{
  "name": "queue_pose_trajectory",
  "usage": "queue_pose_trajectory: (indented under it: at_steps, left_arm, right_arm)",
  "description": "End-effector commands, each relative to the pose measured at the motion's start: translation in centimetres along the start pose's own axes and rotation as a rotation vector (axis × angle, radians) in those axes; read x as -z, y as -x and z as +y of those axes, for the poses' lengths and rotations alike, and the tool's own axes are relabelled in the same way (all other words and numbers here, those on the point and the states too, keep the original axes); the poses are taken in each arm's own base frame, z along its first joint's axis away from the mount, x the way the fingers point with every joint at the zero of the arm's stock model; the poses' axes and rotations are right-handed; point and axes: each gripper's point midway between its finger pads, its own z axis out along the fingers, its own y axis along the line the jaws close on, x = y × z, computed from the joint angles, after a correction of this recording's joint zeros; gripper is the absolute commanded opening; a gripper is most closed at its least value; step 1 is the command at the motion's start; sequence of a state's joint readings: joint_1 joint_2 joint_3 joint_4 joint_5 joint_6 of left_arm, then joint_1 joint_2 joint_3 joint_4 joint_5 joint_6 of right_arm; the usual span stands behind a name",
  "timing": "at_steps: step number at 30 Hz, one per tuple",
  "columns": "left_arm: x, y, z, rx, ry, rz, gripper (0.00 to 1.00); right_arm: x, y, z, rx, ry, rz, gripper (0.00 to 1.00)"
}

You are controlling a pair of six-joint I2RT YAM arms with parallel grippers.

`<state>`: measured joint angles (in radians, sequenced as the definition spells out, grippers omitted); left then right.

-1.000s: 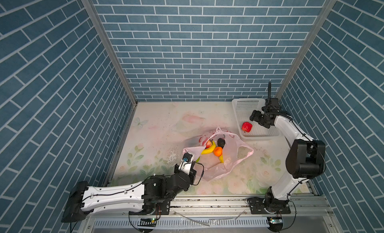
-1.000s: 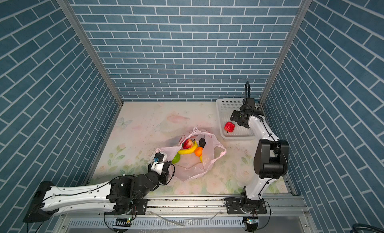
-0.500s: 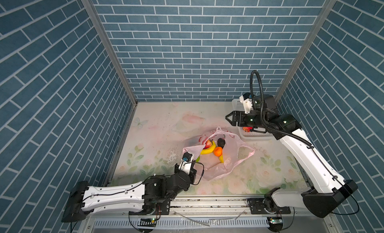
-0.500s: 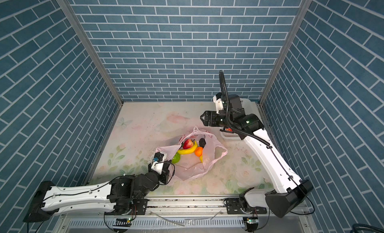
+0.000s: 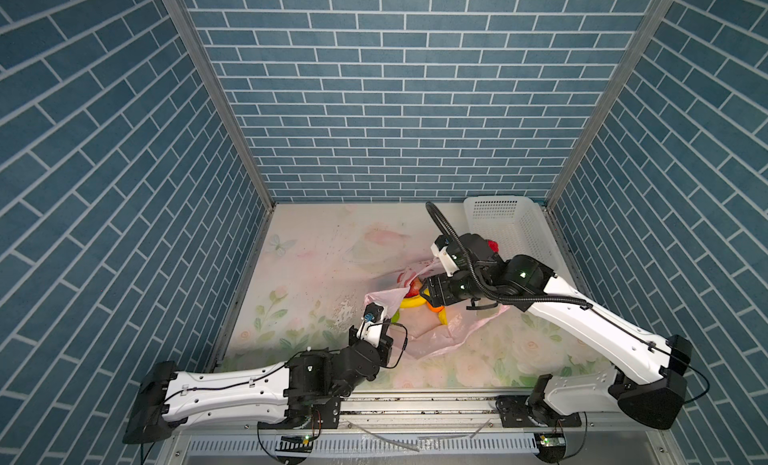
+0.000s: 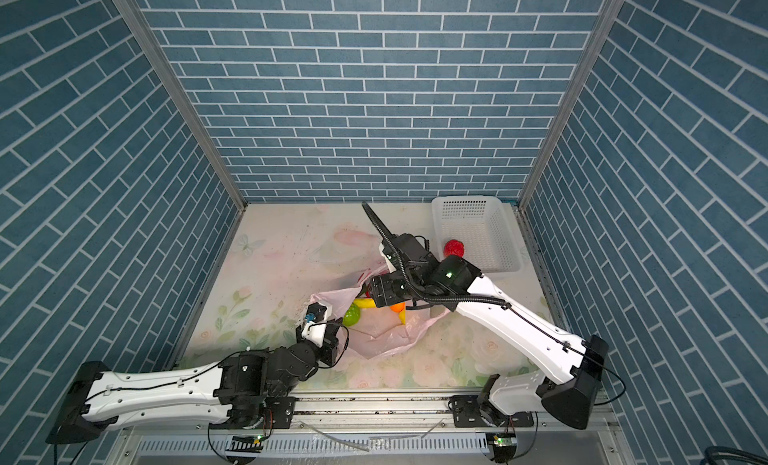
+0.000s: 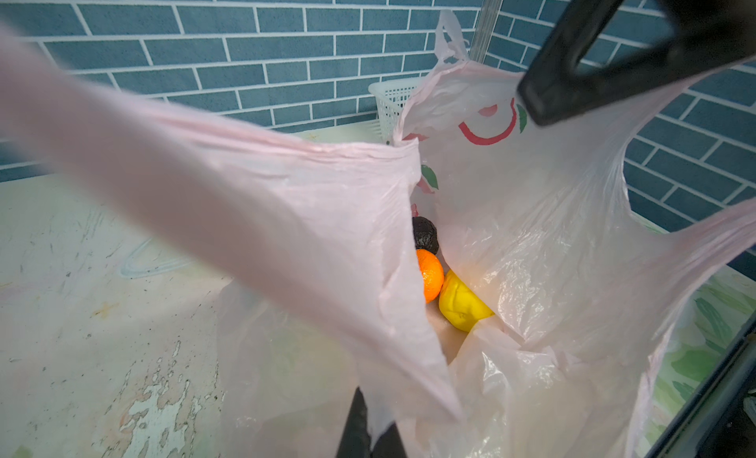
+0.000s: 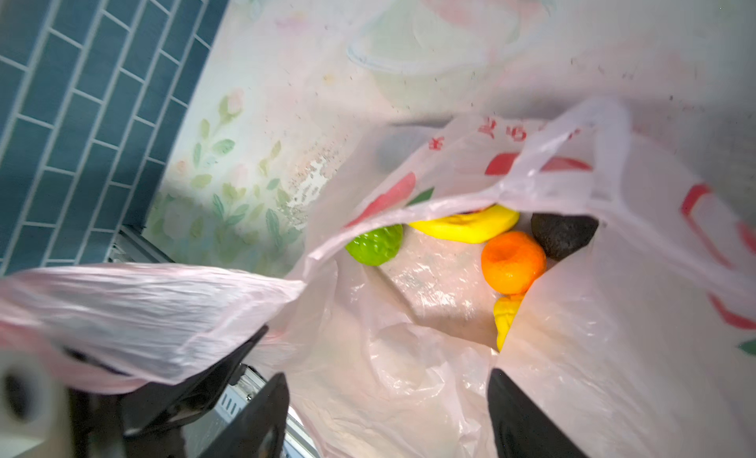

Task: Untie the knot of the plastic bag and take out the fruit
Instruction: Pick up the fruit from the plastic bag.

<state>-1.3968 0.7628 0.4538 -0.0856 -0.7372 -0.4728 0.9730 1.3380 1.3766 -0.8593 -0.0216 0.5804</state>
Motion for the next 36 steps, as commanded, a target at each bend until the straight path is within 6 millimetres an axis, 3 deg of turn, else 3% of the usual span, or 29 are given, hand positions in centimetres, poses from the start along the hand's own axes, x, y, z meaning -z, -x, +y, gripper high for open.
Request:
queue_pose_trajectory:
  at_steps: [1,9,18,22,29,32,36]
  left_arm:
    - [0.3,1.2,-0.1,0.017,-0.002,-0.036,0.00]
    - [0.4,1.8,-0.1,0.036,-0.002,-0.057,0.00]
    - [0.5,2.6,-0.3,0.053,-0.006,-0.083,0.00]
    - [0.6,3.0,-0.5,0.047,-0.014,-0.087,0.00]
    - [0.0,2.2,-1.6,0.029,-0.052,-0.057,0.00]
    - [-0.2,1.6,-2.3,0.017,-0.079,-0.035,0.00]
    - [-0.3,1.1,-2.7,-0.005,-0.098,-0.009,0.00]
  right_arm:
    - [-2.8,-2.0,-1.3,0.015,-0.084,0.033,0.73]
    - [-6.0,-6.8,-2.1,0.040,-0.113,0.119,0.71]
    - [-9.2,-8.6,-2.3,0.016,-0.116,0.190,0.67]
    - [-10.6,-8.6,-2.0,-0.012,-0.110,0.217,0.67]
    - [-13.3,-6.4,-2.4,-0.126,-0.115,0.193,0.66]
    - [-14.5,-5.3,-3.7,-0.202,-0.140,0.157,0.66]
    - [-14.8,-4.4,-7.3,-0.290,-0.282,0.090,0.67]
